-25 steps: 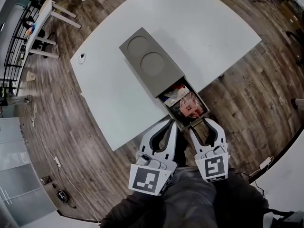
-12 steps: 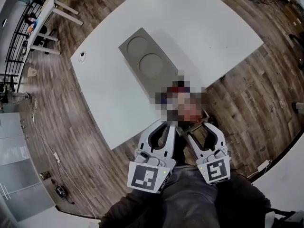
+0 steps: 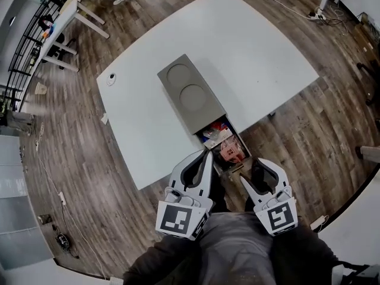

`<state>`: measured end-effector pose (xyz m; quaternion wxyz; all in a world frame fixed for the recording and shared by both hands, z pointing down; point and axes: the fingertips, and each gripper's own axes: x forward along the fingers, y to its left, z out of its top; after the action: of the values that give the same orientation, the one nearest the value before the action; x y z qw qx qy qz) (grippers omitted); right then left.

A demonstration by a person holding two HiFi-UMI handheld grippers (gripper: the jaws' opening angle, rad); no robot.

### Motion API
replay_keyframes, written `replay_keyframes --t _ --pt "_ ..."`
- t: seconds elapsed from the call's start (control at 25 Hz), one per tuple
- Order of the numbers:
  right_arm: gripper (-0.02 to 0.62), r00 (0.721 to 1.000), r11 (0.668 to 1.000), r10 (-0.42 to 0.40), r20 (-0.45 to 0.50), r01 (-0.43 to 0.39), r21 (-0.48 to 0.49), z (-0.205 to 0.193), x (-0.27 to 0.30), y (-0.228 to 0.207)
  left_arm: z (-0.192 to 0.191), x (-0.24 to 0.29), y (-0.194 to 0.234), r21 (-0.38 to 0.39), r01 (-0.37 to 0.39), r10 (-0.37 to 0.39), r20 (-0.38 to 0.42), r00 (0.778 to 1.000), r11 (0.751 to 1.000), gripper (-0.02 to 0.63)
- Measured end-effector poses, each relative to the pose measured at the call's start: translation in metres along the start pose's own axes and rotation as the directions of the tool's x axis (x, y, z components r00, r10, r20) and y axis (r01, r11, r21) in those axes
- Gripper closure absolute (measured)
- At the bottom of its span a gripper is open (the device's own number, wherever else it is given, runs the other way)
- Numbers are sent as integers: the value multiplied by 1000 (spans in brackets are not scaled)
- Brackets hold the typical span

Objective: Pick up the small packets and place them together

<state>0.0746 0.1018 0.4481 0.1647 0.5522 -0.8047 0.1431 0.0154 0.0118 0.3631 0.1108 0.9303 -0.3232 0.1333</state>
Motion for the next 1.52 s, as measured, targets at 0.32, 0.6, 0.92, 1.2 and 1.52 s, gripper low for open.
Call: replay_keyframes --t 0.32,0.6,0.92,1.2,1.52 --pt "368 957 901 269 -110 -291 -323 59 27 31 68 -28 -7 -29 -94 98 161 982 995 603" --pt "368 908 813 379 -177 -418 -405 58 35 42 71 -43 -16 -56 -194 202 208 957 979 603" --pt "368 869 715 411 -275 -495 -494 43 47 38 60 -58 -7 -131 -319 340 198 919 939 603" --pt "368 774 628 374 -511 -616 -475 6 80 28 50 -45 31 -177 -333 362 176 915 926 603" --pt "369 671 573 290 -683 -693 -438 -6 97 17 42 -26 75 -228 -322 361 154 920 919 603"
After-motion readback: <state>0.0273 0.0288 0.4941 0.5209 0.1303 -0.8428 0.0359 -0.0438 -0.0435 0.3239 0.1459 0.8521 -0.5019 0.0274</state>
